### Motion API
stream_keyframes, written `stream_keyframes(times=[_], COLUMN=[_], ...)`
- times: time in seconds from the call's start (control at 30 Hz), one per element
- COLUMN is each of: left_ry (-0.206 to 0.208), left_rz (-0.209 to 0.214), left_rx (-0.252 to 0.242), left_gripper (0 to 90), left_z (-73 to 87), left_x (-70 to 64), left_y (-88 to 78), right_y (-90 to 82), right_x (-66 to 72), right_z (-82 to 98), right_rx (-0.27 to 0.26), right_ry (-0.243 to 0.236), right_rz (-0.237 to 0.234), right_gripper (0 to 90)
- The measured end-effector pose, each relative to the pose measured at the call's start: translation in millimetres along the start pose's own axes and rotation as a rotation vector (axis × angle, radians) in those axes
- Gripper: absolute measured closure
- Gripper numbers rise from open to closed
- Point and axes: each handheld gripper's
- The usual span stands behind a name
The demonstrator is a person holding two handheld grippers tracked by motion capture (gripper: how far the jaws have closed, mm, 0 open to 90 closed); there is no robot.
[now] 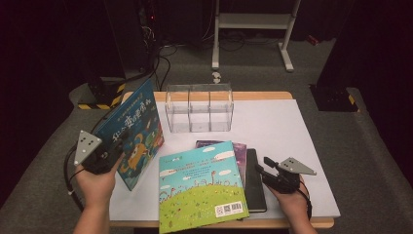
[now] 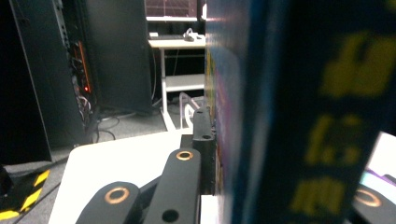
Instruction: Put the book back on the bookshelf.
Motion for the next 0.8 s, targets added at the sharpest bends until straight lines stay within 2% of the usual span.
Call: stream_keyframes(times=[0.2,0.47,0.67,0.8], left_ry=[-0.035,-0.040,-0.028,-0.036], left_rz=[0.015,0.023,0.016,0.005], left_rx=[-0.034,-0.047,-0.050,-0.059], left_gripper=[83.1,83.1,83.1,83.1], left_z=[-13.1,-19.3,-21.1,-20.4], left_x=[-6.2,-20.7,-33.1,-37.7], left_y=[7.5,25.9,48.3,66.7], right_y=[-1.7,-2.2,-3.0,-4.3], right_x=[-1.9,-2.9,-4.3,-5.5], right_z=[0.3,0.7,1.0,0.8], right_rx=[-0.006,-0.009,-0.012,-0.016], right_ry=[0.004,0.005,0.009,0.009], right_rz=[0.000,0.002,0.001,0.002], right_gripper=[52.9,52.9,53.1,53.1])
Point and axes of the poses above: each handheld gripper's, and its own axes: y roughly forward along the jaws, z roughly out of its underside, x roughly to its left, and after that the axes turned 8 degrees about x, right-handed
